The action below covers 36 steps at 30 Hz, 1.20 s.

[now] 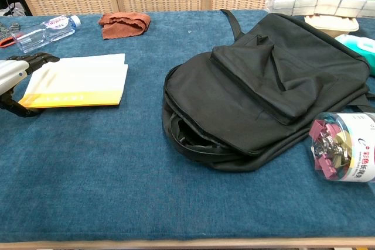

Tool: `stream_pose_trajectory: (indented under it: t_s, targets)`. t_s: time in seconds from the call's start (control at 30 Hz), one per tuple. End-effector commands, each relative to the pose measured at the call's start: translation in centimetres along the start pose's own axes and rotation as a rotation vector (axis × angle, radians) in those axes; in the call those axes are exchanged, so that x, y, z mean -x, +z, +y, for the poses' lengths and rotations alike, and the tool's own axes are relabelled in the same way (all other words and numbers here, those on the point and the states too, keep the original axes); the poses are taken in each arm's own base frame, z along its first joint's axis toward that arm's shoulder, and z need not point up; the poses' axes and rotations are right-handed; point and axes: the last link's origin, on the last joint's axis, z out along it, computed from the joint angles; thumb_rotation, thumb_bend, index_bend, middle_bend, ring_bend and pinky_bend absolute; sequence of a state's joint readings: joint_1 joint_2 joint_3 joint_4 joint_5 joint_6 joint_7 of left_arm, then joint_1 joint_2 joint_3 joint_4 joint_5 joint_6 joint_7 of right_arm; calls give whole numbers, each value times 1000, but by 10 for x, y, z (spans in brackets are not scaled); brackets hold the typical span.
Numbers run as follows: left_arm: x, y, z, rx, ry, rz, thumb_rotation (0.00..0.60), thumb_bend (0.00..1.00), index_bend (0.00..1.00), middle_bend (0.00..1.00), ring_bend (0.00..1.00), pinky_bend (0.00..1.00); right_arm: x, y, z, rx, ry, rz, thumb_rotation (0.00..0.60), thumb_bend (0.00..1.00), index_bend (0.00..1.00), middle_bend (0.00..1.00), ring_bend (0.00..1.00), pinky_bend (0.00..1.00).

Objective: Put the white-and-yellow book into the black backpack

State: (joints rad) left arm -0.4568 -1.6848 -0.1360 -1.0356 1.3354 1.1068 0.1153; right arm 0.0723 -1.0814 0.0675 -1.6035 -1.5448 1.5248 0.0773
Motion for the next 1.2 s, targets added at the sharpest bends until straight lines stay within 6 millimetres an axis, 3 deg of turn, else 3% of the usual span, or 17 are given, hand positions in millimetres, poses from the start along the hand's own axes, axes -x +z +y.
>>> stream_pose_trajectory:
  t_s: [0.03, 0.13, 0.27, 0.37, 0.43, 0.67, 0.77, 0.97, 1.2]
  targets:
    - [1, 4, 2, 1, 2, 1, 600, 269, 0, 0, 0, 1, 0, 0, 0, 0, 1, 0, 600, 0, 0, 0, 0, 0]
    - [1, 6, 4, 4, 3, 7, 600, 274, 0, 0, 0, 57, 0, 0, 0, 0, 2, 0, 600, 0, 0, 0, 0, 0]
    - [1, 11, 6, 11, 13, 6, 600, 415, 0, 0, 0, 188, -1, 0, 0, 0, 2, 0, 600, 0, 0, 0, 0, 0]
    - [2, 14, 8, 20, 27, -2, 600, 448, 27, 2, 38, 236, -1, 0, 0, 1, 5, -1, 600, 0, 0, 0, 0, 0]
    - [2, 16, 8, 23, 46, 0, 600, 449, 98, 40, 92, 281, -1, 0, 1, 1, 6, -1, 600, 0, 0, 0, 0, 0]
    - [-2, 20, 10, 41, 94, 61, 600, 452, 505, 394, 360, 493, -1, 0, 0, -3, 6, -5, 600, 0, 0, 0, 0, 0]
    - [-5, 21, 9, 64, 128, 110, 600, 462, 614, 487, 439, 551, 1, 0, -1, -7, 3, -16, 600, 0, 0, 0, 0, 0]
    - [-6, 22, 8, 109, 183, 147, 600, 496, 722, 576, 519, 612, 5, 3, -8, -24, 14, -40, 600, 0, 0, 0, 0, 0]
    - [-2, 13, 7, 182, 348, 181, 600, 508, 766, 613, 548, 634, -5, 32, -39, -140, 26, -100, 600, 0, 0, 0, 0, 0]
